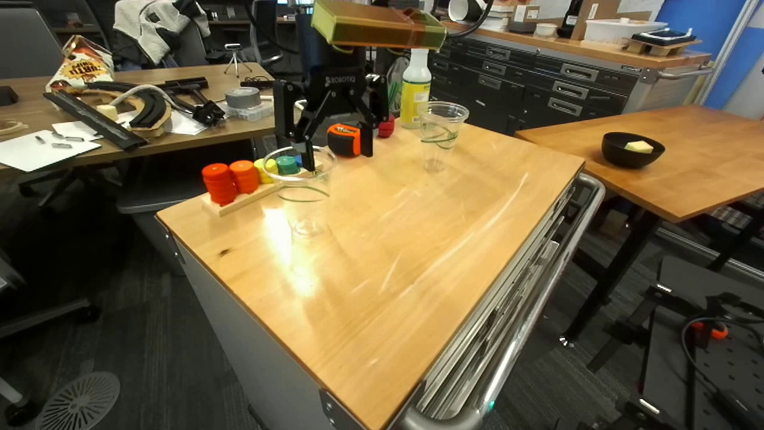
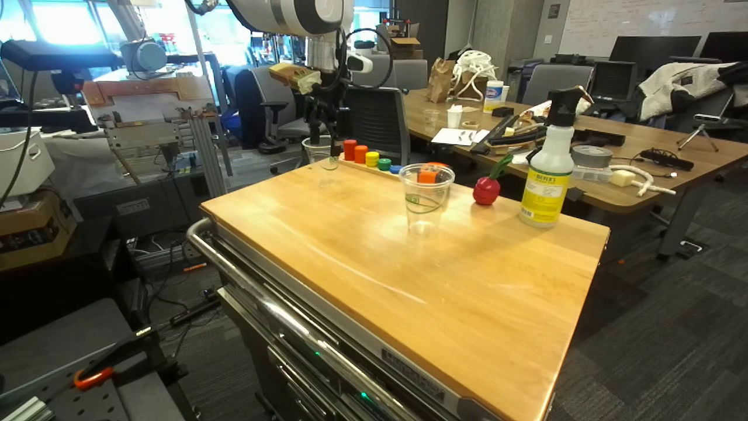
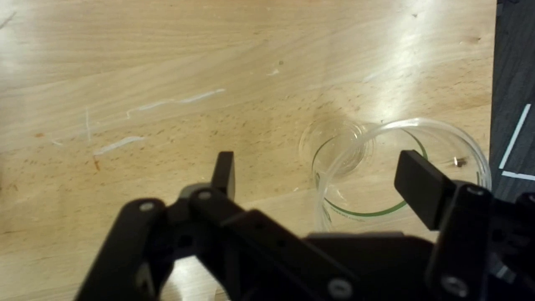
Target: Stack up the cups
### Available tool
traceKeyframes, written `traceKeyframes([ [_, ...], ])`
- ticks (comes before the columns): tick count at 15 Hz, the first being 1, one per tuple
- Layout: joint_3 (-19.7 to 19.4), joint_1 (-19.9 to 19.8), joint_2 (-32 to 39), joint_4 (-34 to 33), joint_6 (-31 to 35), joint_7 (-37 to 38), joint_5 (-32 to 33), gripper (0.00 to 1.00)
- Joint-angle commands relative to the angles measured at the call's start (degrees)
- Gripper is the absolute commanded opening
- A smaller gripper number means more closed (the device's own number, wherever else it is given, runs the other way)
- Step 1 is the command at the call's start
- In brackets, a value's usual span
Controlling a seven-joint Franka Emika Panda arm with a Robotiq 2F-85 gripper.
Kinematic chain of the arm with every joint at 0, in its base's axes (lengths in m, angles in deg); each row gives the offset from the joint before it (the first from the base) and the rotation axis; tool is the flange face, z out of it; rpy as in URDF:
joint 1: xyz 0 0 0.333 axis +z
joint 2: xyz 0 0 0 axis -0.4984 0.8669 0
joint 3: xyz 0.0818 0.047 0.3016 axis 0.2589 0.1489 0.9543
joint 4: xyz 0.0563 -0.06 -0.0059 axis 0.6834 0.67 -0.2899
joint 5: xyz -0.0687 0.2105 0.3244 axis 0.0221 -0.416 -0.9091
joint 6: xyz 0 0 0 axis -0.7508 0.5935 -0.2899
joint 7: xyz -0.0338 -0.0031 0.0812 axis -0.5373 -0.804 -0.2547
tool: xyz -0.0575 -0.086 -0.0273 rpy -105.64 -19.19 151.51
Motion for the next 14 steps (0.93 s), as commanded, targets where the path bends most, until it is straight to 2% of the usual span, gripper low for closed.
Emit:
traceKeyframes([
  [1, -0.9, 0.5, 2.5, -3.6, 0.0, 1.2, -0.2, 0.66],
  [9, -1.2, -0.6, 2.4, -4.0, -0.5, 2.7, -3.0, 0.04],
  [10, -1.3, -0.8, 2.1, -4.0, -0.4, 3.0, -3.4, 0.00],
  [14, -1.7, -1.9, 1.2, -4.1, -0.1, 3.9, -5.4, 0.01],
])
